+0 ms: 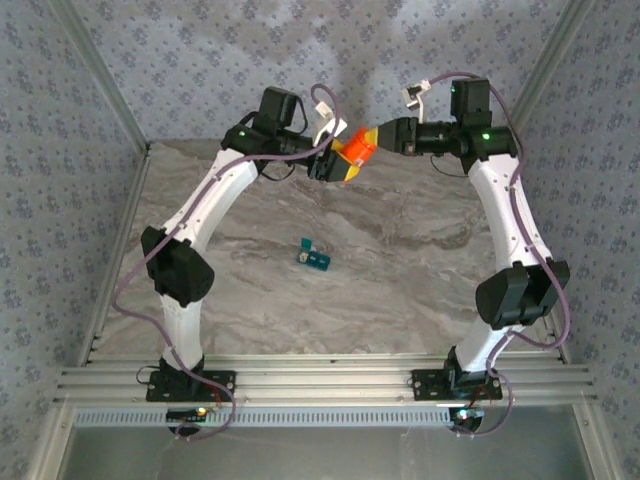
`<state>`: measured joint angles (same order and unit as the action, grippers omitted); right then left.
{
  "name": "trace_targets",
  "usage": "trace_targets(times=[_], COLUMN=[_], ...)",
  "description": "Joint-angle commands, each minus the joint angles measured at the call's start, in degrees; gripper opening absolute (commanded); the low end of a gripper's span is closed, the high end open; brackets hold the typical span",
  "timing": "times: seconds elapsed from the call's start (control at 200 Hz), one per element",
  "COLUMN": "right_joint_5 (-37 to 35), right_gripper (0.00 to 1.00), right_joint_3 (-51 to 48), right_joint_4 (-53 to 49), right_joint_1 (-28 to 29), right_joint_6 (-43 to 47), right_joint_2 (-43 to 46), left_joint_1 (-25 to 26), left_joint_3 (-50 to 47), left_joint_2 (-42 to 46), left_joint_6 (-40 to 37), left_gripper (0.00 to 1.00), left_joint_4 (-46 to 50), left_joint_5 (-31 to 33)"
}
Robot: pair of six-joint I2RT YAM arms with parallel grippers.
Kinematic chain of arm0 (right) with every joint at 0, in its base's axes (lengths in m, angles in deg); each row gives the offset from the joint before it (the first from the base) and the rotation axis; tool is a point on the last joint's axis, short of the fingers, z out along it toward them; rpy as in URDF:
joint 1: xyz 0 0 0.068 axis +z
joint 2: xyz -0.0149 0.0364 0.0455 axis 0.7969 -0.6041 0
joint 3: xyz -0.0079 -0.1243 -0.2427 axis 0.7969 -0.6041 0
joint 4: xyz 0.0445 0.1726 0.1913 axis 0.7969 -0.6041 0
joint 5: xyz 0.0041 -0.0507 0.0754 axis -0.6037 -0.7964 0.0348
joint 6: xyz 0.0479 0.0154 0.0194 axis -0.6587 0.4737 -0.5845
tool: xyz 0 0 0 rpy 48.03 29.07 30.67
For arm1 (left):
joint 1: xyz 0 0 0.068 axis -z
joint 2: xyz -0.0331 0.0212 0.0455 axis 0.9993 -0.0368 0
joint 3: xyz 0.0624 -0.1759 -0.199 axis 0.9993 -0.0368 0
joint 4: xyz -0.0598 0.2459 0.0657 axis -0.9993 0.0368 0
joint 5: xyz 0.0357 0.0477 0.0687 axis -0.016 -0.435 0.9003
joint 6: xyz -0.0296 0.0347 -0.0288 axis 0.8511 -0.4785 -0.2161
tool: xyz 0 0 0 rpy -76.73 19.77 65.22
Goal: Sort the pills into containers
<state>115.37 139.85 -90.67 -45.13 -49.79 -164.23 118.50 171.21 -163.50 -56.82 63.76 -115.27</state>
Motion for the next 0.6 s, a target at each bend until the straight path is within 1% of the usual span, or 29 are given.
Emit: trace_targets(times=[0.0, 0.065, 0.12, 0.195, 0.32, 0.42, 0.505, 0.555, 0.595], right_joint_5=[-1.30, -5.21, -8.62, -12.56, -17.67, -18.96, -18.58, -17.04, -15.93], right_gripper=[0.22, 0.21, 0.19, 0.18, 0.18, 0.19, 0.22, 0.27, 0.34], right_joint_3=[-3.09, -5.02, -7.34, -10.27, -13.47, -14.92, -14.00, -13.17, -12.44], right_joint_4=[3.14, 3.53, 6.05, 8.00, 9.19, 10.89, 10.84, 10.55, 10.59], right_joint_1=[2.37, 2.83, 3.58, 5.02, 6.89, 6.78, 5.52, 4.23, 3.02], right_joint_6=[-4.99, -7.68, -11.02, -14.93, -18.40, -20.18, -21.54, -21.72, -21.72], right_joint_2=[1.28, 2.15, 3.02, 4.31, 5.72, 6.63, 6.70, 6.63, 6.84], left_joint_1=[1.05, 1.46, 2.11, 3.06, 4.31, 4.68, 4.60, 4.49, 4.36], left_joint_3=[2.25, 1.38, -0.40, -2.07, -2.75, -3.20, -3.18, -3.11, -2.98], left_joint_2=[0.19, 0.81, 1.72, 2.69, 2.78, 2.53, 2.15, 2.08, 1.85], left_joint_6=[0.14, 0.24, 0.37, 0.29, -0.07, 0.10, 0.05, -0.04, 0.02], left_gripper=[0.00, 0.00, 0.00, 0.00, 0.00, 0.00, 0.00, 0.00, 0.00], left_joint_4=[-3.21, -4.84, -7.52, -10.16, -11.63, -12.55, -12.32, -12.14, -12.04], left_joint_5=[1.99, 5.66, 8.76, 12.35, 15.56, 15.99, 15.97, 15.68, 15.27])
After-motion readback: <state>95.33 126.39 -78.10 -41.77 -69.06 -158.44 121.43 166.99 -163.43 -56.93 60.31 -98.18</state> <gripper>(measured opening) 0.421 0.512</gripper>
